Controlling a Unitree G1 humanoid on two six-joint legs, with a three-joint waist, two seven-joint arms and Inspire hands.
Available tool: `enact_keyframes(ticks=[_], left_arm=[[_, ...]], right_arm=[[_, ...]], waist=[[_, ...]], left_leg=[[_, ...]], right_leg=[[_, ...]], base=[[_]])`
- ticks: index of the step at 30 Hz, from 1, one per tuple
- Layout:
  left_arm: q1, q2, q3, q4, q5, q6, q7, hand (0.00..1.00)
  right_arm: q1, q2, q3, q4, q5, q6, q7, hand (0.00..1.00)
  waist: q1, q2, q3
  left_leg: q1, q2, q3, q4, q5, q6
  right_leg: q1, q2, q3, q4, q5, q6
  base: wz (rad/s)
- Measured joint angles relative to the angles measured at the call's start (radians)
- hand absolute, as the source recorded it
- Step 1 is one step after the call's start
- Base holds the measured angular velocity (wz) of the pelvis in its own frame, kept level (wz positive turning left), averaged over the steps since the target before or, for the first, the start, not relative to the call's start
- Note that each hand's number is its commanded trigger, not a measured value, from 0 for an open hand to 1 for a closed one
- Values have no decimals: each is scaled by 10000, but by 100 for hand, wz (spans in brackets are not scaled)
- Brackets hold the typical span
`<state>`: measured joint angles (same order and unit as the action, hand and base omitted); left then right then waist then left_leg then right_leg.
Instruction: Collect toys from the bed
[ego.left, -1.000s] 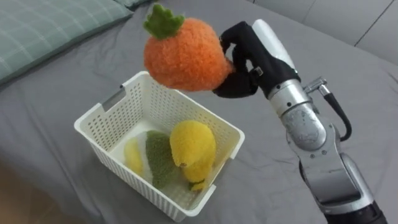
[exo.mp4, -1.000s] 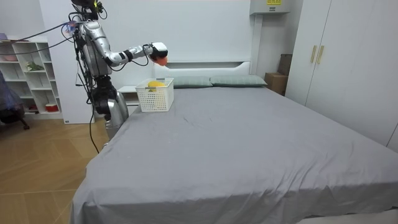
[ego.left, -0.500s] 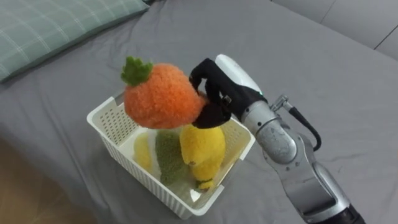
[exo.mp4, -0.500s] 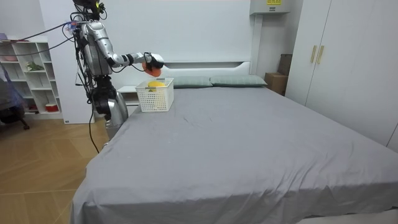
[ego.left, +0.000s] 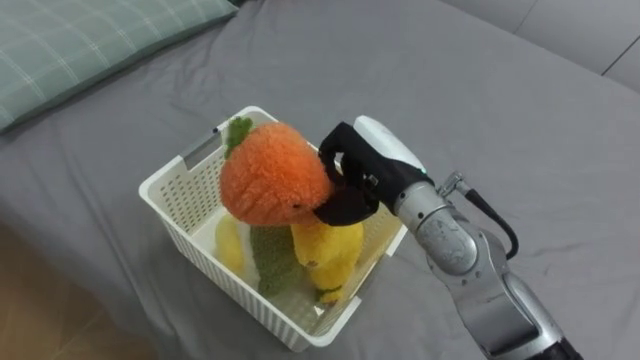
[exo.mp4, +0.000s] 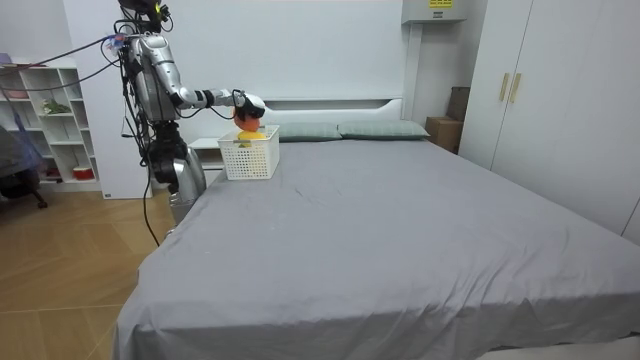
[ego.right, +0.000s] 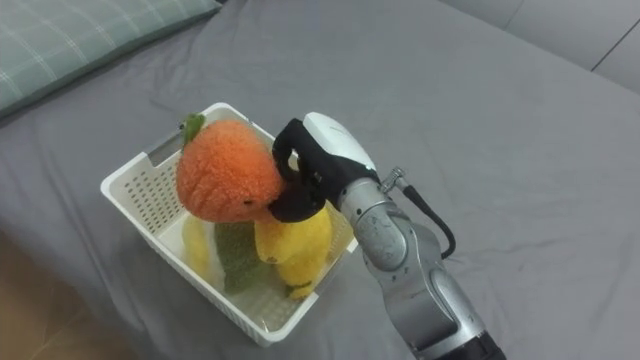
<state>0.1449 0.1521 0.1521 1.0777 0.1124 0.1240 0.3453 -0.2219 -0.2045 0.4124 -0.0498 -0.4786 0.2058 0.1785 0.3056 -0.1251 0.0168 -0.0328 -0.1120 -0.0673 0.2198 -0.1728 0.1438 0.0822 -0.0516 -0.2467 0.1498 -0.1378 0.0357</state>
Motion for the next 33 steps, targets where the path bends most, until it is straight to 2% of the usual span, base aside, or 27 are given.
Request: enact_keyframes(ticks=[2,15,33], left_arm=[[6,-1,7,20,3,2,0,0],[12,0,33,13,7,0,-42,0],[3,18,362,12,0,1,-90,0]], right_arm=[[0,0,-1,0,-22,0,0,0],[86,30,-19,0,34,-300,-289,0],[177,-52,-292,-20,493,-303,-341,0]], waist=[[4,0,0],[6,-6,-10],[-111,-32,-28]], left_leg=[[-3,-3,-1,1,0,0],[1,-10,-11,27,5,8],[65,-13,2,25,8,13]], right_leg=[[1,6,2,0,-1,1],[23,0,-28,0,0,1],[57,-9,-2,11,-1,2]], base=[[0],[0],[0]])
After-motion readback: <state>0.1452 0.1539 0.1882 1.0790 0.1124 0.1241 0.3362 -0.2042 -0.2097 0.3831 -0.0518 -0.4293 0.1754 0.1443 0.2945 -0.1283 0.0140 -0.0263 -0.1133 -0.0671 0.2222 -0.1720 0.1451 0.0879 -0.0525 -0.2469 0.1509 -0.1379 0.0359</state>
